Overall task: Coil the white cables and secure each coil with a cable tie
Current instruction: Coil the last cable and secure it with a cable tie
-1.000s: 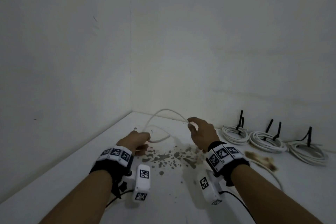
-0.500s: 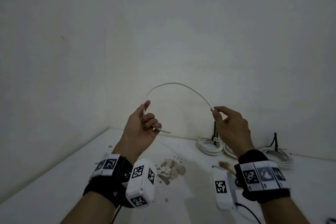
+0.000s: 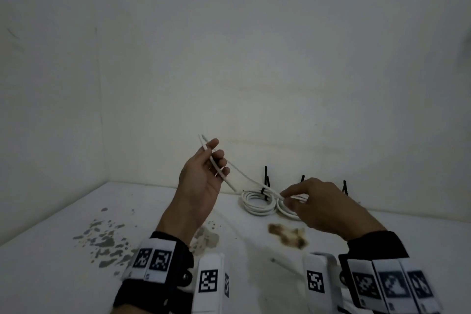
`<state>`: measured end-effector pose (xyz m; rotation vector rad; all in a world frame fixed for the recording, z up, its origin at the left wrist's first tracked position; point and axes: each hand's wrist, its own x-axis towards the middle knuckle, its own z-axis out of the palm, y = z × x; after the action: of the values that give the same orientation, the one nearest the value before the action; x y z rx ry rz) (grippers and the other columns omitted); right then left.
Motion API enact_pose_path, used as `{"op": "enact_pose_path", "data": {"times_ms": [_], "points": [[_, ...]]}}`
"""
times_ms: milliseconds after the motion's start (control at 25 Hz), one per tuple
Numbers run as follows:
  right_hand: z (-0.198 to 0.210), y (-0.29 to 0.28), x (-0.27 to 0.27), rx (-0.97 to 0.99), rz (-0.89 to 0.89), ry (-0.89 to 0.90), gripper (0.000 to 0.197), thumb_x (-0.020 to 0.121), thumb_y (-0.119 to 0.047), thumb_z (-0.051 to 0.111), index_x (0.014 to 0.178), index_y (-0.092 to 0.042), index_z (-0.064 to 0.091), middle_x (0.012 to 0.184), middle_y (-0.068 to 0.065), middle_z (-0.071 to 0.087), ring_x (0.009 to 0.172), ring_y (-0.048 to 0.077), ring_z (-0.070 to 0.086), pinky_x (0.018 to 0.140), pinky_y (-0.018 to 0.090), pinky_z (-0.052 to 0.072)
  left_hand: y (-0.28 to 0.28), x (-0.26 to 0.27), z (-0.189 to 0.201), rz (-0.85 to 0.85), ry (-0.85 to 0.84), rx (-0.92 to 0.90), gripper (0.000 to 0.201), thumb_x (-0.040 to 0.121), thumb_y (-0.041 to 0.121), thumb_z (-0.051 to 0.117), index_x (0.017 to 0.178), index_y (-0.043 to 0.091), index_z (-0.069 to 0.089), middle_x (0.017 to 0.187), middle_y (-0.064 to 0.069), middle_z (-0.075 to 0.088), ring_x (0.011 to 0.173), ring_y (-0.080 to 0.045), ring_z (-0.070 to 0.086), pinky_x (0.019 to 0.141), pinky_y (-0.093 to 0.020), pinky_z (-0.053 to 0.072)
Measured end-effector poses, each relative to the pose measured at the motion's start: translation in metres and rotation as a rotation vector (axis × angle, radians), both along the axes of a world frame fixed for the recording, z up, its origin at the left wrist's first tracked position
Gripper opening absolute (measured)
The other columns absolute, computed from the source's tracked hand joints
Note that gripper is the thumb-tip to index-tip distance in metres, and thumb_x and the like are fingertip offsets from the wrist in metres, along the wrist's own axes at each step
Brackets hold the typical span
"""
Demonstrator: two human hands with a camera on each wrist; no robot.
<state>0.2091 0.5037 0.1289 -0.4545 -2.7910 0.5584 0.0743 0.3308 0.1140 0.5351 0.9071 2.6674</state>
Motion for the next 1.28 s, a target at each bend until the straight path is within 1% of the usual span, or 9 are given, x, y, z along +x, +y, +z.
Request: {"op": "enact_pose_path", "data": {"times_ms": [120, 280, 400, 480, 640, 800, 920, 1040, 1280], "points": [[0.009, -0.026, 0.01, 0.169, 0.117, -0.137, 0.021, 0.092, -0.045, 0.062, 0.11, -0.043, 0.072, 0.122, -0.014, 0.066, 0.102, 0.013, 0.065, 0.091, 0.03, 0.052, 0.001, 0.0, 0.001, 0.02, 0.078, -0.039, 0.024, 0.105, 0.015, 0.039, 0.107, 0.008, 0.062, 0.071, -0.001, 0.064, 0.065, -0.013, 0.06, 0.071, -0.03, 0.058], [0.016, -0.063, 0.017, 0.297, 0.25, -0.129, 0.022, 0.093, -0.044, 0.06, 0.109, -0.038, 0.073, 0.117, -0.009, 0.067, 0.095, 0.014, 0.063, 0.084, 0.031, 0.053, 0.001, 0.009, 0.002, 0.001, 0.238, -0.229, 0.026, 0.105, 0.015, 0.037, 0.111, 0.004, 0.06, 0.071, -0.003, 0.064, 0.064, -0.014, 0.064, 0.083, -0.037, 0.059], [0.021, -0.071, 0.016, 0.329, 0.228, 0.069, 0.022, 0.095, -0.046, 0.057, 0.104, -0.034, 0.074, 0.098, -0.009, 0.067, 0.076, 0.009, 0.06, 0.064, 0.027, 0.048, -0.003, 0.021, 0.0, -0.032, 0.49, -0.677, 0.03, 0.106, 0.016, 0.034, 0.111, 0.006, 0.062, 0.072, -0.002, 0.065, 0.064, -0.015, 0.062, 0.065, -0.028, 0.055], [0.022, -0.068, 0.012, 0.264, 0.192, 0.213, 0.023, 0.094, -0.048, 0.058, 0.095, -0.033, 0.075, 0.085, -0.011, 0.065, 0.072, 0.009, 0.06, 0.061, 0.028, 0.047, -0.006, 0.026, -0.001, -0.101, 0.6, -0.815, 0.033, 0.103, 0.015, 0.035, 0.09, 0.007, 0.064, 0.061, 0.001, 0.058, 0.055, -0.014, 0.053, 0.053, -0.025, 0.044], [0.013, -0.051, -0.006, 0.104, 0.058, 0.523, 0.04, 0.084, -0.065, 0.062, 0.077, -0.026, 0.069, 0.066, -0.01, 0.063, 0.067, 0.012, 0.065, 0.063, 0.031, 0.054, -0.007, 0.028, 0.001, -0.141, 0.511, -0.822, 0.033, 0.099, 0.021, 0.031, 0.073, 0.014, 0.05, 0.057, 0.004, 0.028, 0.049, -0.011, 0.019, 0.048, -0.025, 0.019], [-0.001, -0.045, -0.022, 0.107, -0.044, 0.631, 0.057, 0.073, -0.08, 0.057, 0.072, -0.023, 0.063, 0.057, -0.006, 0.062, 0.055, 0.012, 0.059, 0.051, 0.026, 0.043, -0.001, 0.023, -0.005, -0.102, 0.418, -0.808, 0.04, 0.093, 0.037, 0.04, 0.057, 0.022, 0.03, 0.054, 0.004, 0.018, 0.051, -0.016, 0.013, 0.052, -0.03, 0.023], [-0.004, -0.034, -0.026, -0.117, 0.101, 0.5, 0.048, 0.081, -0.068, 0.062, 0.069, -0.022, 0.064, 0.045, -0.008, 0.053, 0.04, 0.006, 0.043, 0.046, 0.022, 0.033, -0.005, 0.015, -0.008, -0.058, 0.332, -0.807, 0.045, 0.091, 0.042, 0.051, 0.054, 0.025, 0.031, 0.054, 0.005, 0.016, 0.048, -0.014, 0.01, 0.045, -0.026, 0.014], [0.0, -0.031, -0.023, -0.288, 0.286, 0.455, 0.036, 0.089, -0.048, 0.066, 0.067, -0.02, 0.063, 0.038, -0.011, 0.042, 0.035, 0.006, 0.033, 0.043, 0.016, 0.027, -0.017, 0.009, -0.007, -0.111, 0.362, -0.827, 0.052, 0.094, 0.053, 0.049, 0.053, 0.024, 0.035, 0.055, 0.004, 0.015, 0.05, -0.014, 0.009, 0.049, -0.029, 0.01], [0.004, -0.025, -0.023, -0.362, 0.11, 0.743, 0.043, 0.095, -0.044, 0.061, 0.073, -0.007, 0.066, 0.035, -0.012, 0.033, 0.034, 0.006, 0.031, 0.044, 0.018, 0.026, -0.009, 0.018, -0.003, -0.137, 0.475, -0.911, 0.05, 0.094, 0.061, 0.044, 0.06, 0.026, 0.03, 0.057, 0.006, 0.017, 0.054, -0.015, 0.011, 0.053, -0.031, 0.01]]}}
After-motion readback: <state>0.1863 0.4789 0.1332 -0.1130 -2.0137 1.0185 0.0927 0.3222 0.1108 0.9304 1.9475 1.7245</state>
